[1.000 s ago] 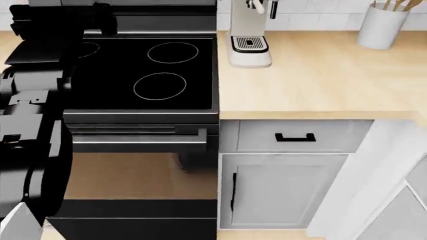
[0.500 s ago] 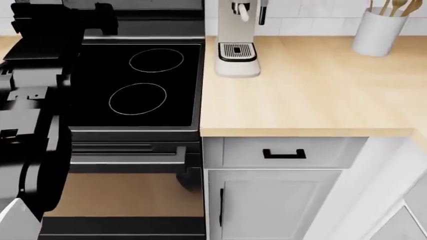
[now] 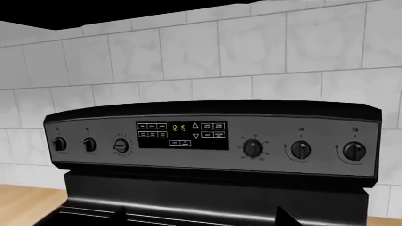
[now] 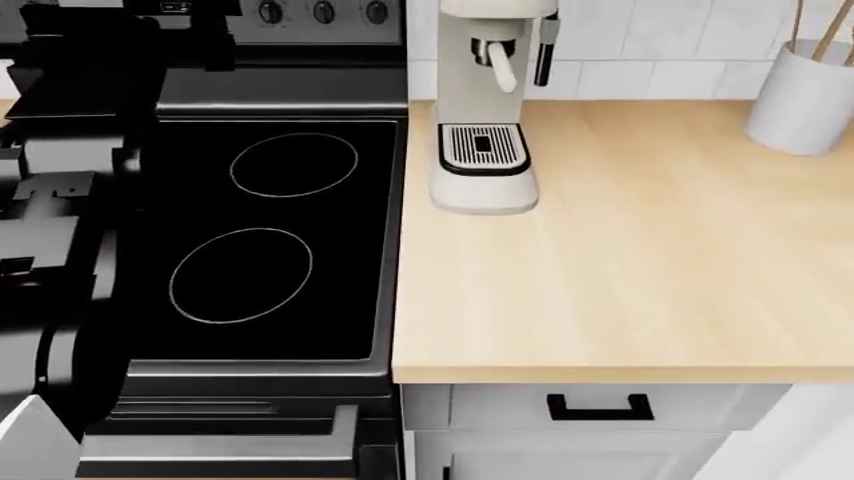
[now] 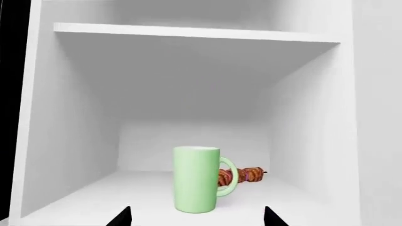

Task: Pick the mug from the cabinet, place it under the coffee machine dispenser, and press the start button.

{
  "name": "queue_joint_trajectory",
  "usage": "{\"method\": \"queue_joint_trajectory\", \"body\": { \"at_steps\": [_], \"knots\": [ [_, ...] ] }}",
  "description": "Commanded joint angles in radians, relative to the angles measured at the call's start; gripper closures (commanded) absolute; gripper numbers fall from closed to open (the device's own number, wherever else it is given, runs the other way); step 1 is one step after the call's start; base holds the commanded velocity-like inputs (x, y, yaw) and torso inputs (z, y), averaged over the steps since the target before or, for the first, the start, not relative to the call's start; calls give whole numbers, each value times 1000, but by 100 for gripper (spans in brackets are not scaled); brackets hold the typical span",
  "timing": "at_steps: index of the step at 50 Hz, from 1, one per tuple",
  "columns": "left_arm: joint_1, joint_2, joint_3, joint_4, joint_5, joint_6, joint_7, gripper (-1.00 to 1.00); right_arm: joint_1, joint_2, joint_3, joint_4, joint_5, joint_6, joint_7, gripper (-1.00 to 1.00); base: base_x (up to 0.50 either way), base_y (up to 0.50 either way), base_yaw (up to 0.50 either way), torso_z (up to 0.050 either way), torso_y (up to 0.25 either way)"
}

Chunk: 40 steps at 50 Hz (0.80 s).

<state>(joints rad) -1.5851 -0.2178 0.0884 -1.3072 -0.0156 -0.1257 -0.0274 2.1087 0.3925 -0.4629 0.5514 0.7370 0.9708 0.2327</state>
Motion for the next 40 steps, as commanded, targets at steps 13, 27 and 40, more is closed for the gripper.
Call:
{"method": "queue_joint_trajectory", "body": {
  "at_steps": [13, 27, 40],
  "knots": [
    [-7, -5, -6, 0, 5, -3, 5, -100, -4, -10, 2, 21, -3, -12, -1, -100, 500, 0, 0, 0, 1],
    [-25, -5, -9, 0, 4, -10, 10, -100, -19, -10, 8, 33, -3, 0, 23, -100, 464, 0, 0, 0, 1],
    [-37, -8, -14, 1, -1, -11, 19, -100, -109, -44, 0, 192, -51, -150, -7, -100, 0, 0, 0, 0, 0]
  ]
}}
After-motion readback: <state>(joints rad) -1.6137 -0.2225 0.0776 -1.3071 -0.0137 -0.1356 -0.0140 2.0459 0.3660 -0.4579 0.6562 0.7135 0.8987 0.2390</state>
